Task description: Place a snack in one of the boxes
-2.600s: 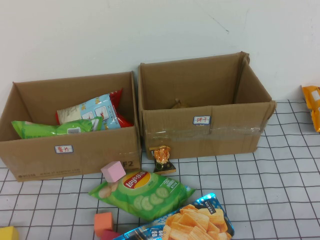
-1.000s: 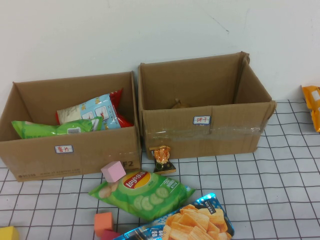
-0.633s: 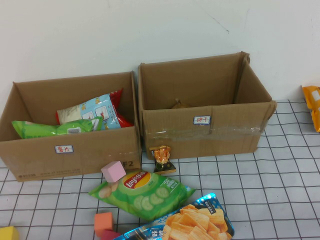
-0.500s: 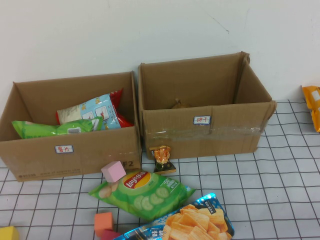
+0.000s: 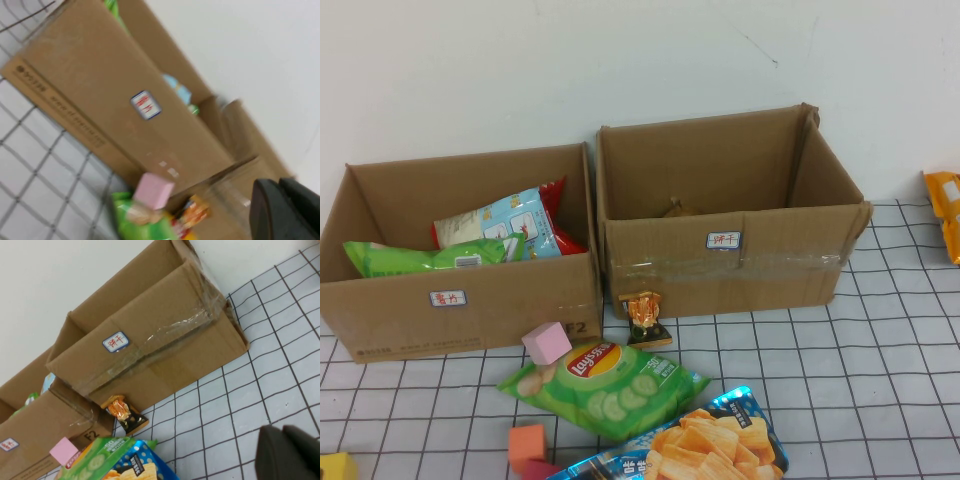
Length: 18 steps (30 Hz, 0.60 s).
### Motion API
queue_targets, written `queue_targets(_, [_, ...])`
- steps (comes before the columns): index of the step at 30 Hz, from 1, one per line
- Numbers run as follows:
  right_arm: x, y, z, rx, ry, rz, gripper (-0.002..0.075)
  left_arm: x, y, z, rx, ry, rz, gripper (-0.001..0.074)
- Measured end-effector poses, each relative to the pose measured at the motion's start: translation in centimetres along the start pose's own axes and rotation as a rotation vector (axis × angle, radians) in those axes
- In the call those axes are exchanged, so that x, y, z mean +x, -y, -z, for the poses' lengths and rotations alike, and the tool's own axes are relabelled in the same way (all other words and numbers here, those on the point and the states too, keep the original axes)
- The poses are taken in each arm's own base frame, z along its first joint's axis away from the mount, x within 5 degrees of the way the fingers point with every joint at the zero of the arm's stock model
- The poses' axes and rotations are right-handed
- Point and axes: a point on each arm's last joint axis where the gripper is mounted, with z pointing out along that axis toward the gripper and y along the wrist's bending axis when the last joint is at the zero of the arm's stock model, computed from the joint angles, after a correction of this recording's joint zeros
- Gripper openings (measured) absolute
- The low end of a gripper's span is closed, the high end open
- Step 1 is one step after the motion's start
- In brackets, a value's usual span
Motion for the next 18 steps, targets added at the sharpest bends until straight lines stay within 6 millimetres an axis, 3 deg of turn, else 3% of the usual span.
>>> queue_targets(7, [0.0,0.0,0.0,-0.001,-0.002,-0.001,-0.0001,-0.2,0.4,0.0,0.045,0.014,0.125,-0.0001])
queue_targets(9, [0.0,0.0,0.0,-0.001,-0.002,-0.001,-0.0001,0.2,0.9,0.2,0.05,-0.064,0.014,-0.0001])
queue_targets(14, [0.0,0.0,0.0,0.0,0.0,0.017,-0.0001,-0.4,4.7,1.0,0.105,-0.266,-0.276,-0.0001])
queue_targets(18, [0.0,0.0,0.0,0.0,0.002,0.036,-0.0001,-1.3,7.4,0.0,0.092,-0.481,-0.467,0.0001])
